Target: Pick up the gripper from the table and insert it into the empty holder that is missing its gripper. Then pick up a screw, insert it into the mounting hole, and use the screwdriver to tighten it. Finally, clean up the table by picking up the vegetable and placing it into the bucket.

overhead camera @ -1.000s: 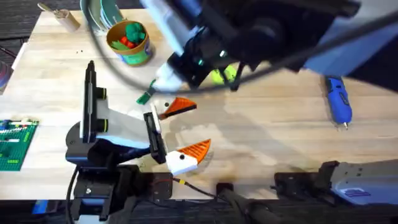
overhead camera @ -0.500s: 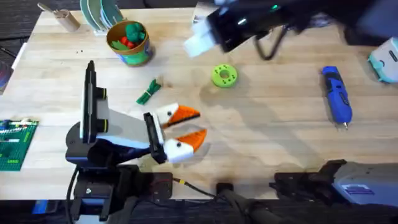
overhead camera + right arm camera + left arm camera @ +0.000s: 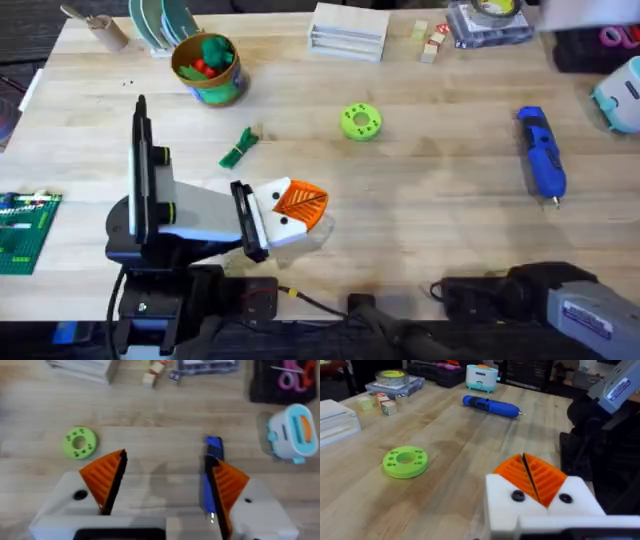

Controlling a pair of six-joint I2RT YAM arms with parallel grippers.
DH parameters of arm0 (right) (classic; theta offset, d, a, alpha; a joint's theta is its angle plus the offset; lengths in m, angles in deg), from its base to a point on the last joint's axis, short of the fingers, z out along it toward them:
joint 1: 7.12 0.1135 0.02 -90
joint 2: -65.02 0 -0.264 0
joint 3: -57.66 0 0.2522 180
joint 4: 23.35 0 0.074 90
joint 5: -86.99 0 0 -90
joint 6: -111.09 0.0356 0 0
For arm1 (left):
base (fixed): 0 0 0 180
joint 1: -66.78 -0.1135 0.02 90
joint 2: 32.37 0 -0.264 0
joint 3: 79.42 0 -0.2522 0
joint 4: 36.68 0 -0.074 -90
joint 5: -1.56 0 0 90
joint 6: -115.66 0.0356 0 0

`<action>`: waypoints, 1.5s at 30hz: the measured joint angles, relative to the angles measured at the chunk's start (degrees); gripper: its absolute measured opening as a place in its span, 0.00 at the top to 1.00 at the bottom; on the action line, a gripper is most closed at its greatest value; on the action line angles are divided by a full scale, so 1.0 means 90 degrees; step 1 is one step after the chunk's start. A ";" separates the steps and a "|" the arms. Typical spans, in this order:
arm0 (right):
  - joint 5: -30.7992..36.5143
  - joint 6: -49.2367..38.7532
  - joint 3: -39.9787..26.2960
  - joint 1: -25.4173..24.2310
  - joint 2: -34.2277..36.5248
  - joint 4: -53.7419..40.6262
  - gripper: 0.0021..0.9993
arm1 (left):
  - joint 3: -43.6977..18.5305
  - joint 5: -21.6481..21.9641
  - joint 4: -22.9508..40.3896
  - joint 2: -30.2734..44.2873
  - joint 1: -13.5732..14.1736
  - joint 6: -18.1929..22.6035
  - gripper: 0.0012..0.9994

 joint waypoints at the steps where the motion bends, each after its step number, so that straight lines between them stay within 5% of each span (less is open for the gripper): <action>1: -0.0006 -0.0069 0.0059 -0.0318 -0.0104 -0.0053 0.01 | 0.0000 0.0001 0.0000 0.0000 0.0000 0.0033 1.00; 9: -0.0523 -0.0955 0.1382 -0.2311 -0.0158 0.0706 0.01 | 0.0000 0.0000 0.0000 0.0000 0.0000 0.0153 1.00; 16: -0.0871 -0.2397 0.2111 -0.3112 0.1468 0.1090 0.01 | 0.0000 -0.0002 0.0002 -0.0001 0.0000 0.0173 1.00; 31: -0.1030 -0.3345 0.2111 -0.3191 0.3917 0.2282 0.01 | 0.0000 -0.0002 0.0002 0.0000 0.0000 0.0173 1.00; 45: -0.1035 -0.3422 0.2113 -0.3197 0.4130 0.2575 0.01 | 0.0000 -0.0001 0.0002 -0.0002 0.0000 0.0173 1.00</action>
